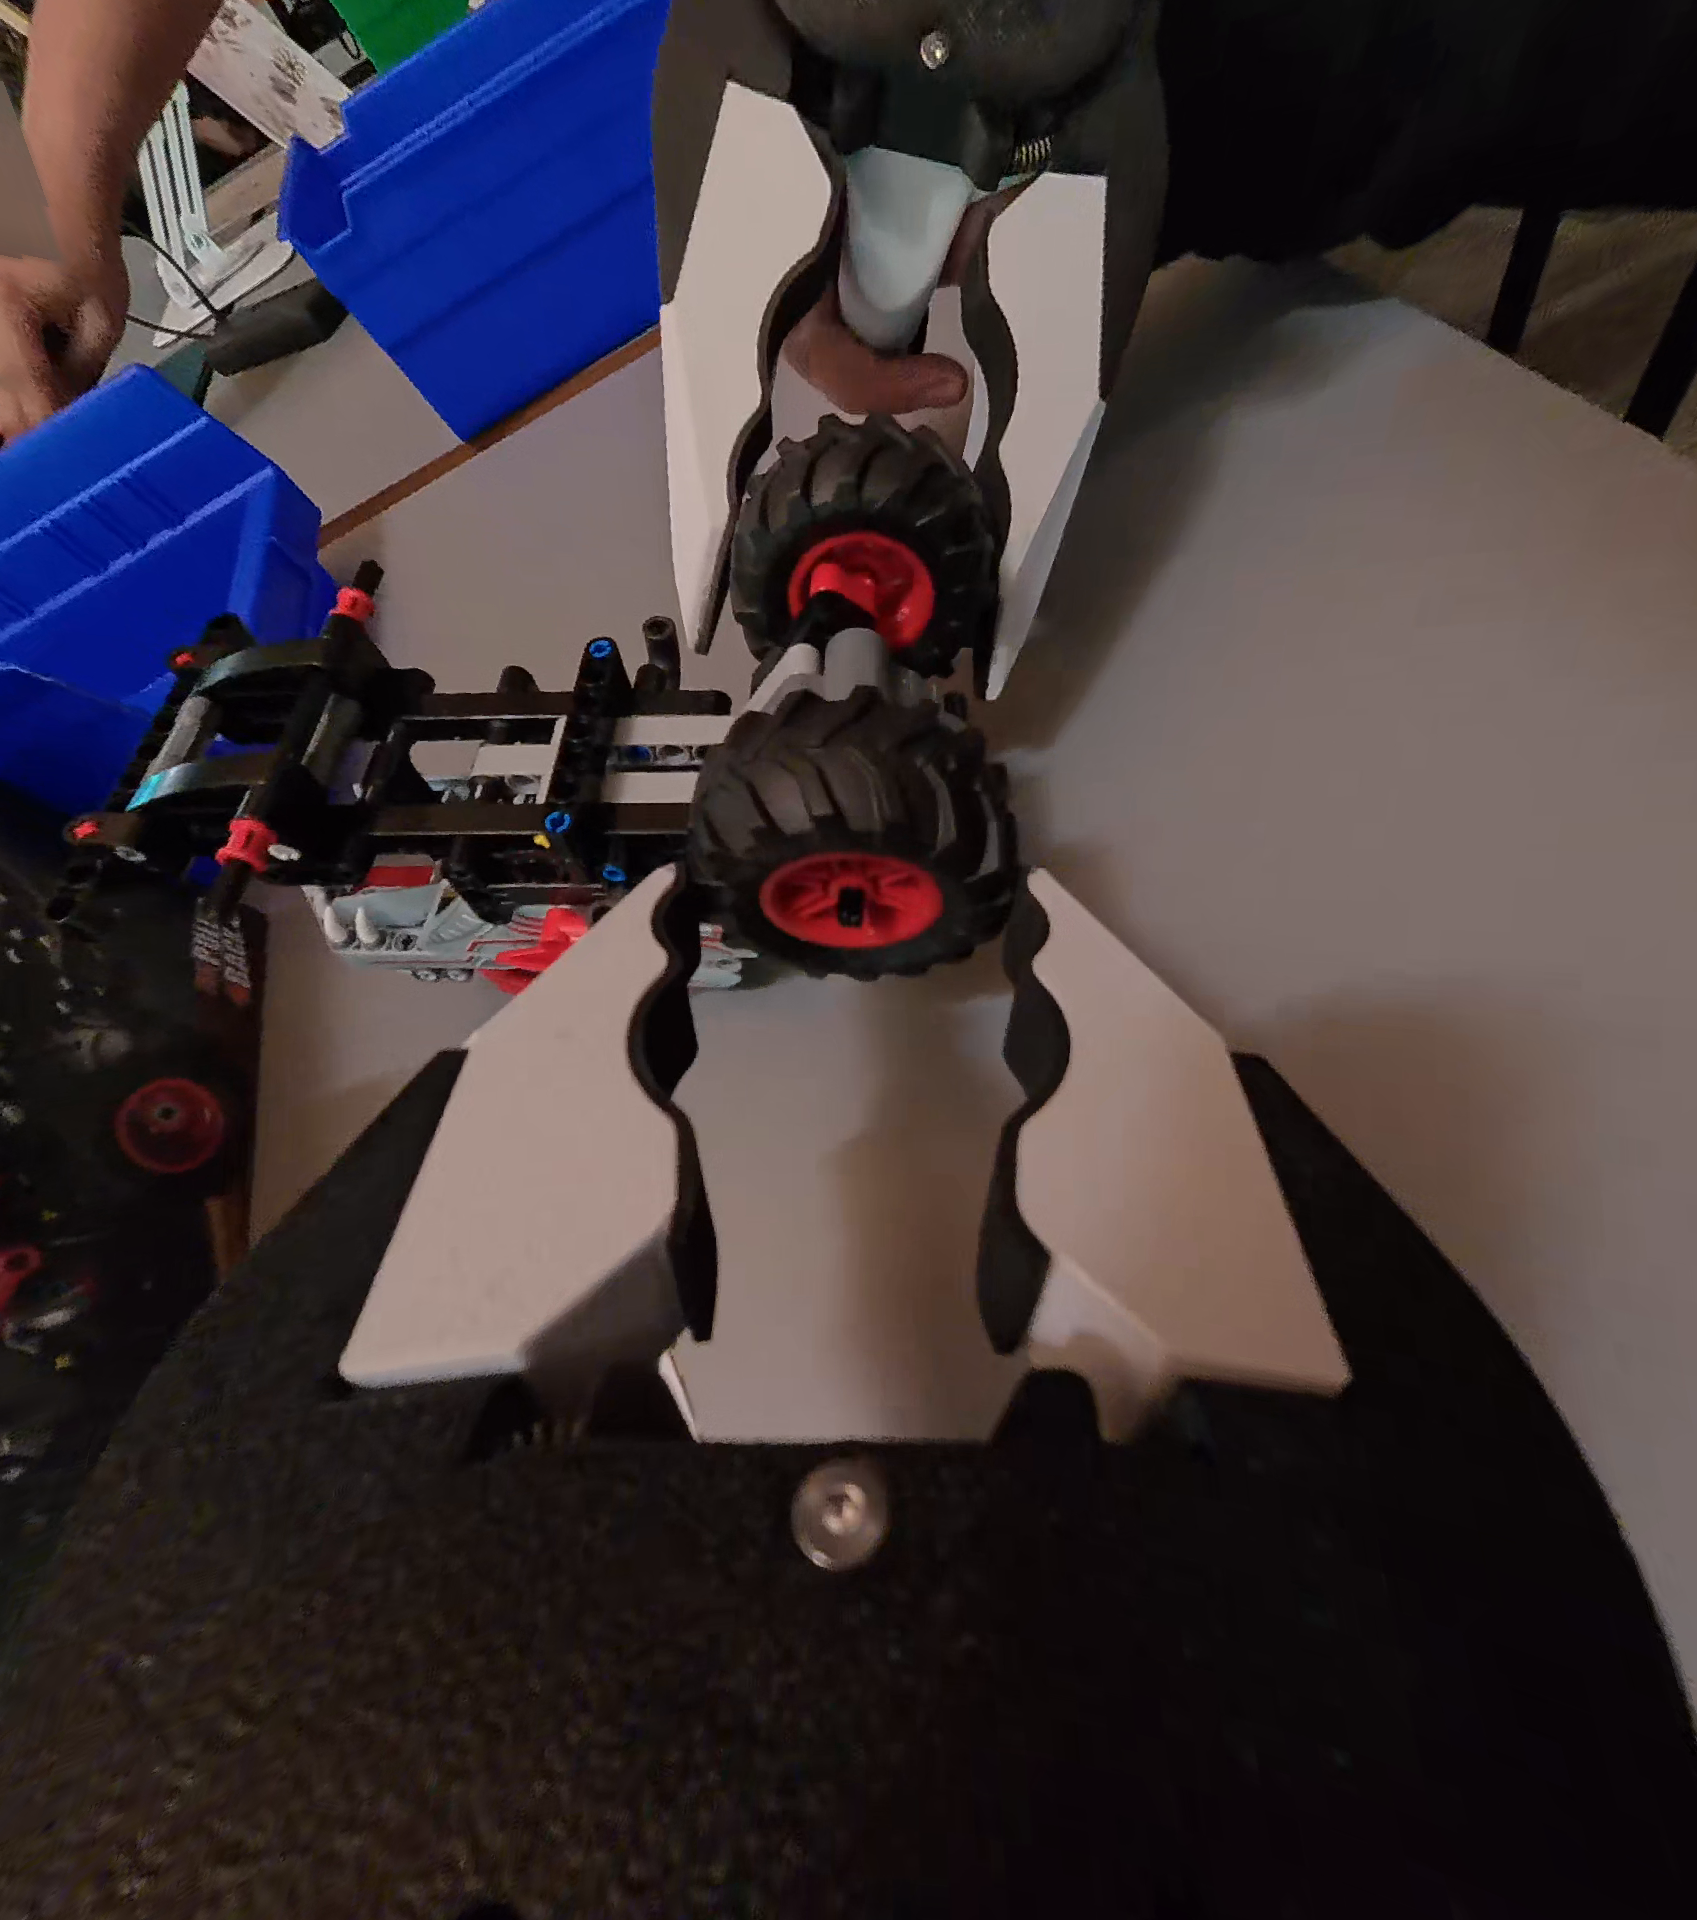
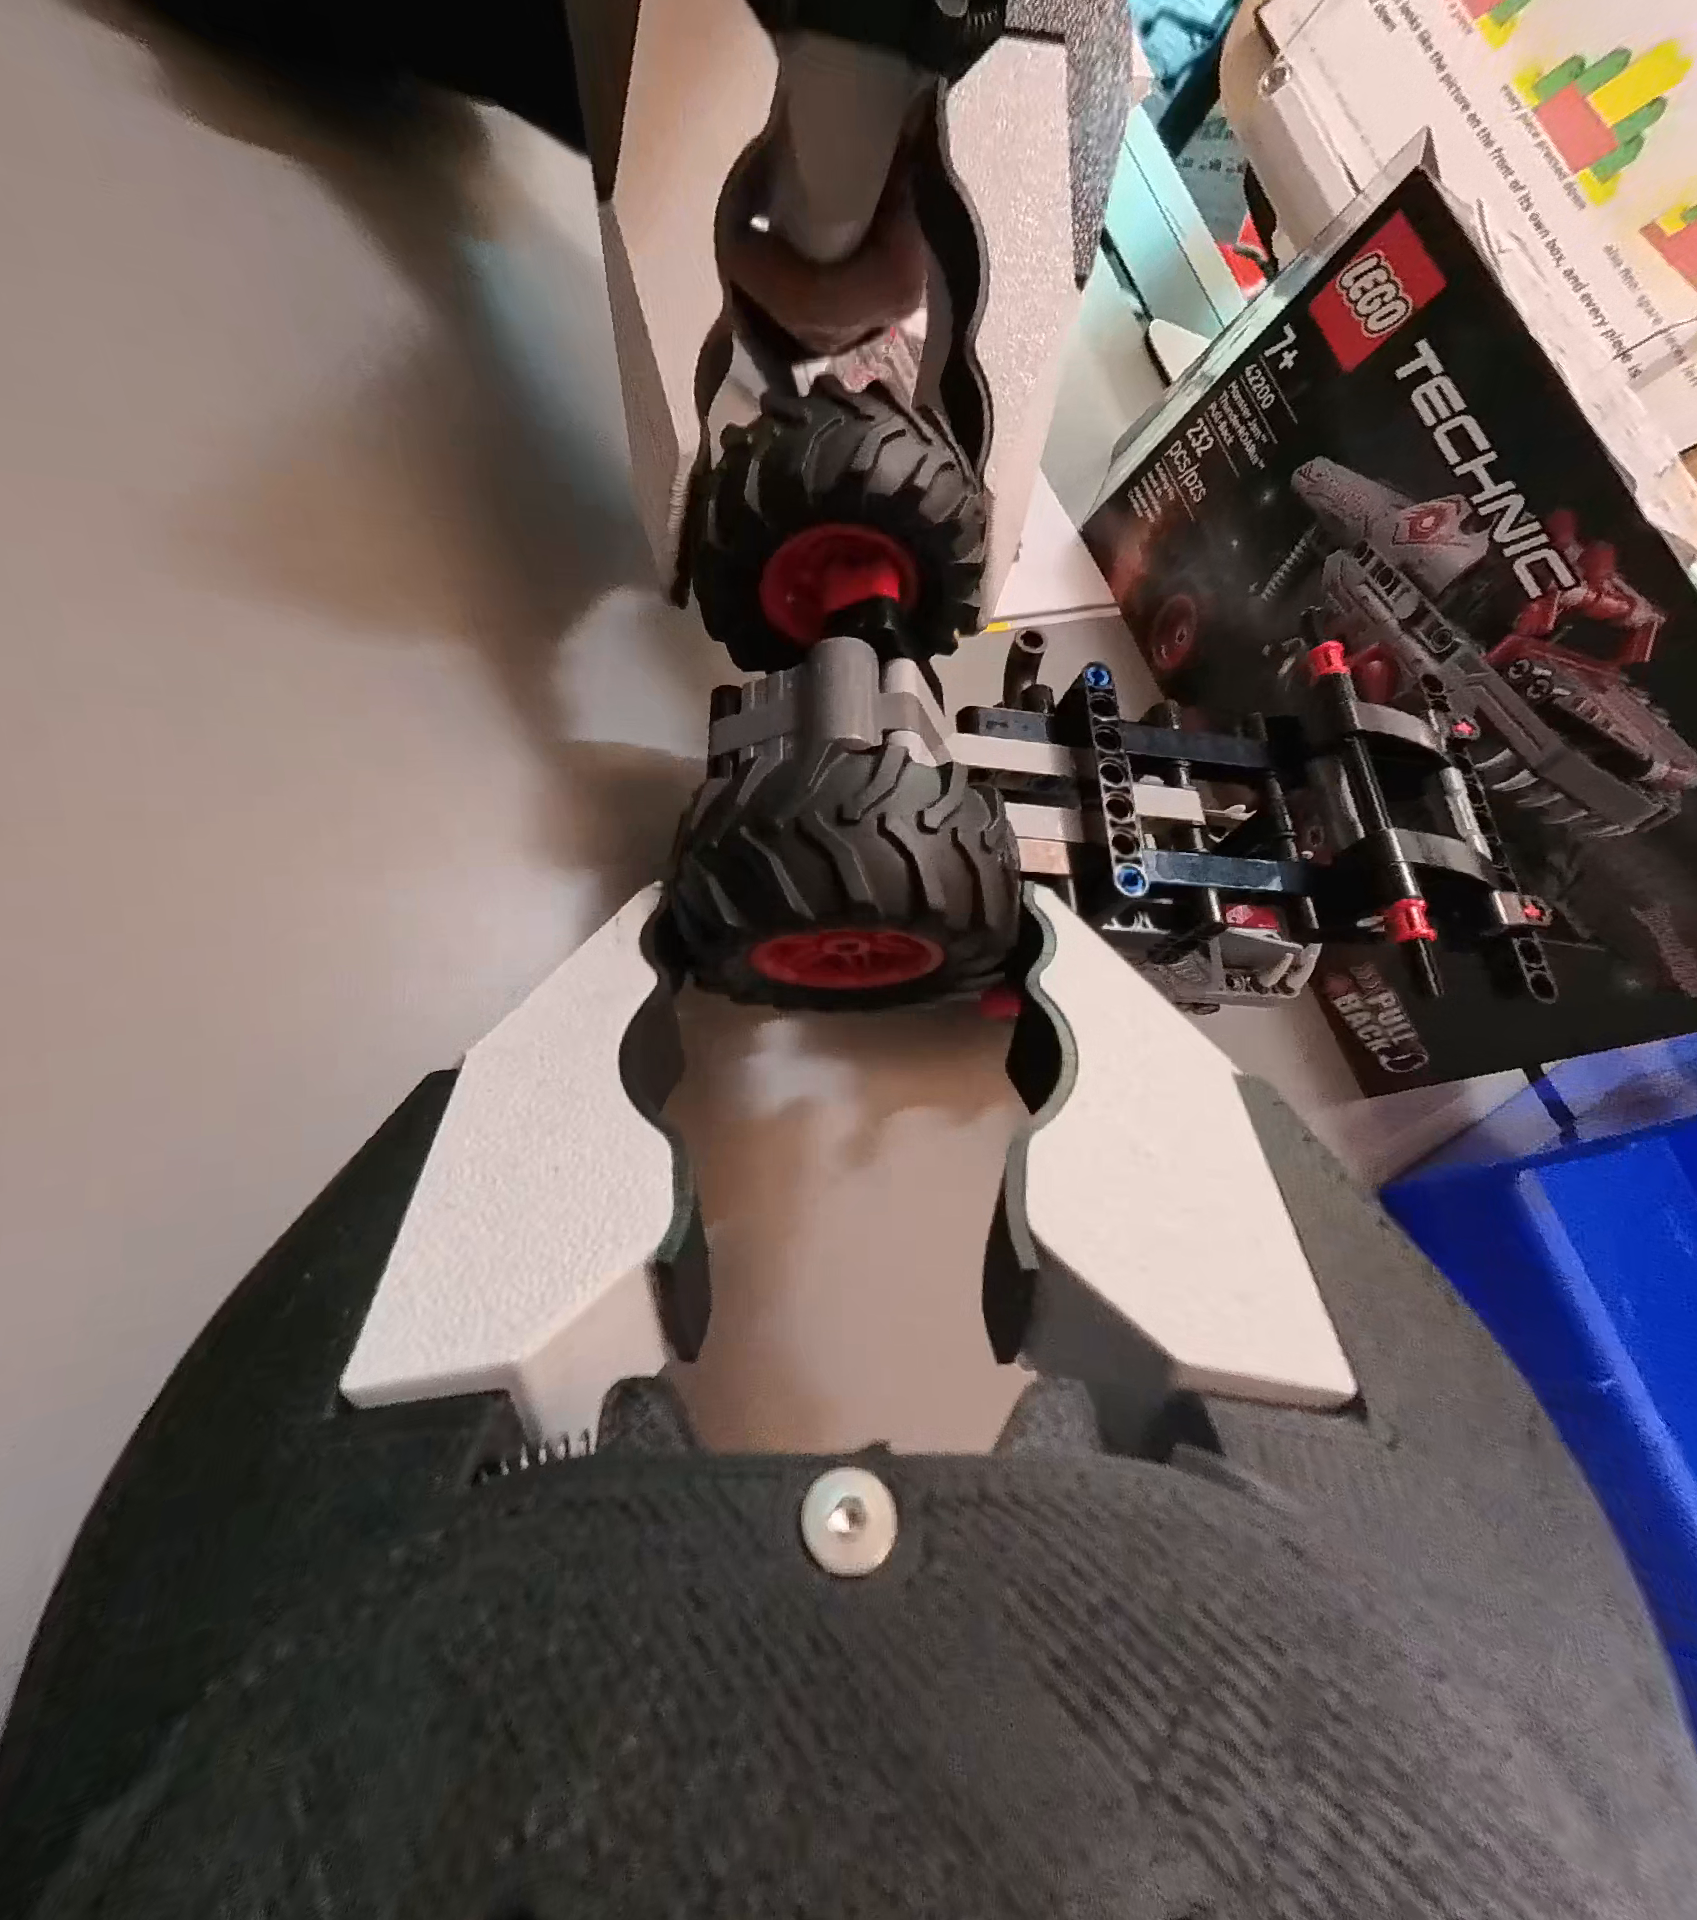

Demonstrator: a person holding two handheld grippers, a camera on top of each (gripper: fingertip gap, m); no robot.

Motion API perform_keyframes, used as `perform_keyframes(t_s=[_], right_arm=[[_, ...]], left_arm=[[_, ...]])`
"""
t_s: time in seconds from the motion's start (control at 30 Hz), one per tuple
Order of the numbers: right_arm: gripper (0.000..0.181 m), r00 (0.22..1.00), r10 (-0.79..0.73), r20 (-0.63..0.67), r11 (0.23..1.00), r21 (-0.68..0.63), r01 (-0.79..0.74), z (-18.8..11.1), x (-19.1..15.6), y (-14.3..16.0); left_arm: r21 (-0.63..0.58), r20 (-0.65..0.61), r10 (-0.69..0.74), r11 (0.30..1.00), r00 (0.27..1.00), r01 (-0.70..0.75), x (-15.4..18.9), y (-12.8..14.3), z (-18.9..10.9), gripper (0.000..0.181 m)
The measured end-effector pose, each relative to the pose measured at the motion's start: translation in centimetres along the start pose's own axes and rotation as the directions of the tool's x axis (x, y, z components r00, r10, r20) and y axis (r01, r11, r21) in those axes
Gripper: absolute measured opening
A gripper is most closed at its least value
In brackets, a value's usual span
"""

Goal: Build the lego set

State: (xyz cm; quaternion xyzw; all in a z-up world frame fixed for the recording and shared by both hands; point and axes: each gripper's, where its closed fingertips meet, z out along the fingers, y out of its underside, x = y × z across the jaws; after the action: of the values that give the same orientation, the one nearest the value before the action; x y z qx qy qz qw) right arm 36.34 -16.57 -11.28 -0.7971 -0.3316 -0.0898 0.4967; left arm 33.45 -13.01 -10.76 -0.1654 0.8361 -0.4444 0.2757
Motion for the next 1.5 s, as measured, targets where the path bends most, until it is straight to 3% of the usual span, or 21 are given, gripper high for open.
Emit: perform_keyframes(t_s=[0.33,0.47,0.7,0.77,0.87,1.0,1.07,1.13,1.27,1.4,1.5], right_arm=[[0.058,0.997,0.07,0.023,0.997,-0.015,-0.07,0.5,-0.1,0.4],[0.061,0.997,0.082,0.013,0.997,-0.014,-0.082,0.6,0.4,0.4],[0.068,0.974,0.213,-0.076,0.977,0.002,-0.213,0.4,1.8,0.6],[0.076,0.932,0.348,-0.107,0.938,0.026,-0.347,-0.5,2.1,0.4],[0.079,0.769,0.627,-0.124,0.778,0.151,-0.61,-1.8,2.5,-0.8],[0.078,0.58,0.783,-0.223,0.617,0.167,-0.769,-1.1,1.6,0.4],[0.07,0.59,0.784,-0.193,0.621,0.207,-0.756,-0.4,0.7,-0.8],[0.058,0.585,0.764,-0.272,0.642,0.236,-0.729,-0.5,0.8,-0.9],[0.036,0.651,0.637,-0.413,0.767,0.251,-0.591,-0.8,0.6,-2.2],[0.037,0.656,0.614,-0.438,0.783,0.234,-0.577,-0.6,-0.1,-2.4],[0.048,0.624,0.63,-0.462,0.764,0.223,-0.606,-1.8,0.4,-1.7]], left_arm=[[0.052,-0.01,-0.005,0.999,1.0,0.006,0.0,-0.8,0.8,0.055],[0.007,0.018,0.026,1.0,1.0,-0.026,-0.4,-0.7,0.8,0.056],[-0.021,0.075,-0.083,0.996,0.994,0.085,-0.8,-0.2,0.7,0.058],[-0.025,0.073,-0.092,0.995,0.993,0.094,-0.7,-0.2,0.8,0.058],[-0.046,0.071,-0.092,0.994,0.993,0.096,-0.6,-0.1,0.7,0.058],[-0.039,0.073,-0.104,0.994,0.992,0.107,-0.6,0.1,0.6,0.058],[-0.059,0.069,-0.106,0.992,0.992,0.11,-0.5,0.4,0.3,0.058],[-0.086,0.071,-0.104,0.99,0.992,0.11,-0.6,0.9,-0.1,0.058],[-0.09,0.096,-0.102,0.99,0.99,0.11,-0.5,1.6,-0.8,0.058],[-0.054,0.114,-0.076,0.995,0.991,0.083,-0.4,1.6,-1.0,0.058],[-0.047,0.126,-0.039,0.998,0.991,0.046,-0.5,1.5,-1.1,0.057]])
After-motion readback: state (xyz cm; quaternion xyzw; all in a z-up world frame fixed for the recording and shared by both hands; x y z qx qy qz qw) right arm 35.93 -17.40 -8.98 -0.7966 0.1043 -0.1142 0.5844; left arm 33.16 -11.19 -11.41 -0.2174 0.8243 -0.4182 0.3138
